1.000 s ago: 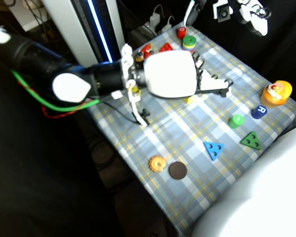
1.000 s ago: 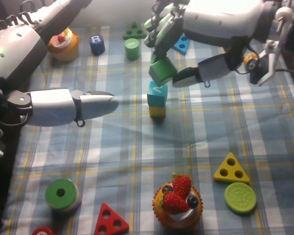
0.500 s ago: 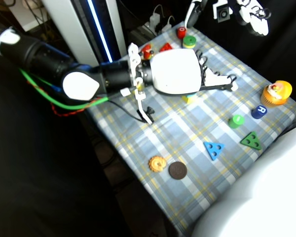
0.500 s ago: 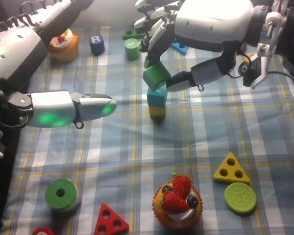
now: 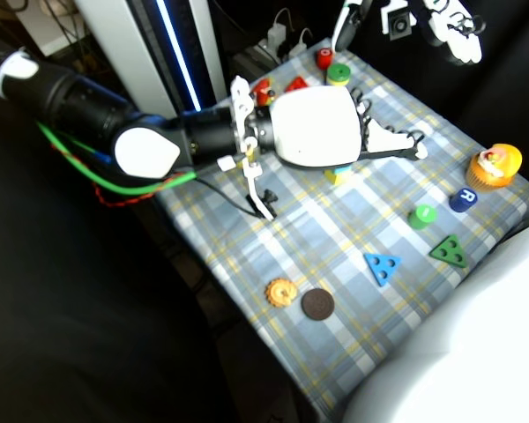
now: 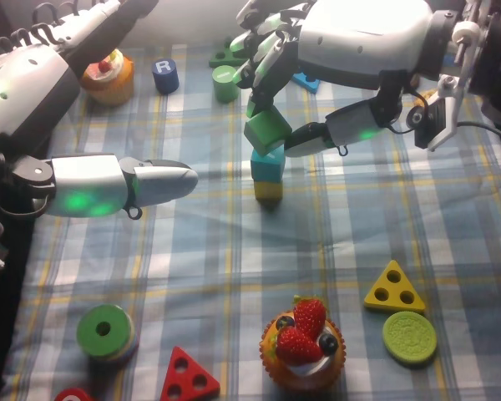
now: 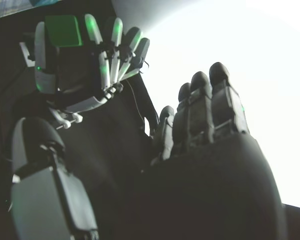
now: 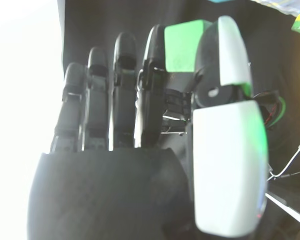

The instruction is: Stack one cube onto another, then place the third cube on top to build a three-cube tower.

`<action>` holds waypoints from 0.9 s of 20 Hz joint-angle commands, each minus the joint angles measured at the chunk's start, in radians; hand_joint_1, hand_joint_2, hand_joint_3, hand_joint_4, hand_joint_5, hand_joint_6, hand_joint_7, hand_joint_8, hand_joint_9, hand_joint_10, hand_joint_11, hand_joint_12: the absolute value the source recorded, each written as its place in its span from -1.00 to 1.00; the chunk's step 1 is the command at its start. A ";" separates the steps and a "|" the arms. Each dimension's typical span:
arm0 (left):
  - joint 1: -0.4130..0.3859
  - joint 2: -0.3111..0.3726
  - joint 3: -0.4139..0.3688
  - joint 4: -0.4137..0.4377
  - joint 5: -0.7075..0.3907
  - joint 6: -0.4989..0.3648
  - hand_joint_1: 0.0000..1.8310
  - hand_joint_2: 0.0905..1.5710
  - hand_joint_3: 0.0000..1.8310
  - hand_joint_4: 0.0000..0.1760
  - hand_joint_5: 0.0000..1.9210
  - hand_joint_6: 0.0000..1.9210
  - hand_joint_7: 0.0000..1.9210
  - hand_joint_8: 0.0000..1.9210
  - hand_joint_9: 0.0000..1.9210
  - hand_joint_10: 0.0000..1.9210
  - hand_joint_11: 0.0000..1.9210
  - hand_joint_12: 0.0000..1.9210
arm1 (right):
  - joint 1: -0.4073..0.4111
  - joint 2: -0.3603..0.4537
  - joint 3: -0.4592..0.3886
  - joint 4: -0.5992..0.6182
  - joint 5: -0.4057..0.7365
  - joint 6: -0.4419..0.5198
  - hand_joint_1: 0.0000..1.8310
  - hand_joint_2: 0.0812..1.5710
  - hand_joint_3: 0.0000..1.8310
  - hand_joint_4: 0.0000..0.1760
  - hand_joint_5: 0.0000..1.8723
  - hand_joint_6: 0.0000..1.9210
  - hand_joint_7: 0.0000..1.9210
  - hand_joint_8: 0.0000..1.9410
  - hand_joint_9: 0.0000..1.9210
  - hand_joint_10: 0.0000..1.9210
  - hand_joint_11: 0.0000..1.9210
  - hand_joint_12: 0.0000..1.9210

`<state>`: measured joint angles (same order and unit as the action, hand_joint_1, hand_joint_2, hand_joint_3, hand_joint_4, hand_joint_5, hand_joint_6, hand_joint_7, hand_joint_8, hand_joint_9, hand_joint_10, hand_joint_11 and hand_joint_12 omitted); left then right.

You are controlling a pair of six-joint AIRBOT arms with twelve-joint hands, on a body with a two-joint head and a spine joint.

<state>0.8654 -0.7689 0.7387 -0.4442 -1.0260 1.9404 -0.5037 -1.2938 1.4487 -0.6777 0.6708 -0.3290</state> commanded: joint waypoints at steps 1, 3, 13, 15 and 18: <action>-0.008 0.005 0.004 0.029 -0.118 -0.004 -0.19 -0.03 -1.00 1.00 -0.96 -1.00 -0.90 -1.00 -0.89 -1.00 -1.00 -0.73 | 0.006 -0.004 0.004 0.043 0.089 0.007 0.29 0.30 -1.00 -1.00 0.20 -0.24 -0.19 -1.00 -0.48 -1.00 -1.00 -0.19; -0.009 0.004 0.004 0.029 -0.119 -0.004 -0.18 -0.04 -1.00 1.00 -0.96 -1.00 -0.90 -1.00 -0.89 -1.00 -1.00 -0.74 | 0.003 -0.004 0.006 0.043 0.086 0.009 0.29 0.32 -1.00 -1.00 0.18 -0.20 -0.20 -0.99 -0.46 -0.99 -1.00 -0.16; -0.010 0.004 0.004 0.029 -0.119 -0.004 -0.20 -0.02 -1.00 1.00 -0.95 -1.00 -0.89 -1.00 -0.88 -1.00 -1.00 -0.72 | -0.007 -0.011 0.018 0.043 0.079 0.023 0.29 0.30 -1.00 -1.00 0.21 -0.26 -0.14 -1.00 -0.39 -1.00 -1.00 0.05; -0.010 0.004 0.004 0.029 -0.119 -0.004 -0.21 -0.03 -1.00 1.00 -0.96 -1.00 -0.89 -1.00 -0.87 -0.99 -1.00 -0.70 | -0.007 -0.011 0.020 0.043 0.079 0.025 0.29 0.30 -1.00 -1.00 0.21 -0.26 -0.16 -1.00 -0.40 -1.00 -1.00 0.04; -0.010 0.004 0.004 0.030 -0.121 -0.004 -0.22 -0.04 -1.00 1.00 -0.95 -1.00 -0.89 -1.00 -0.87 -1.00 -1.00 -0.67 | -0.007 -0.010 0.022 0.045 0.080 0.027 0.21 0.35 -1.00 -1.00 0.10 -0.08 -0.24 -1.00 -0.42 -1.00 -1.00 0.13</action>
<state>0.8650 -0.7689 0.7387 -0.4438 -1.0260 1.9404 -0.5163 -1.3006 1.4696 -0.6777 0.6525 -0.3096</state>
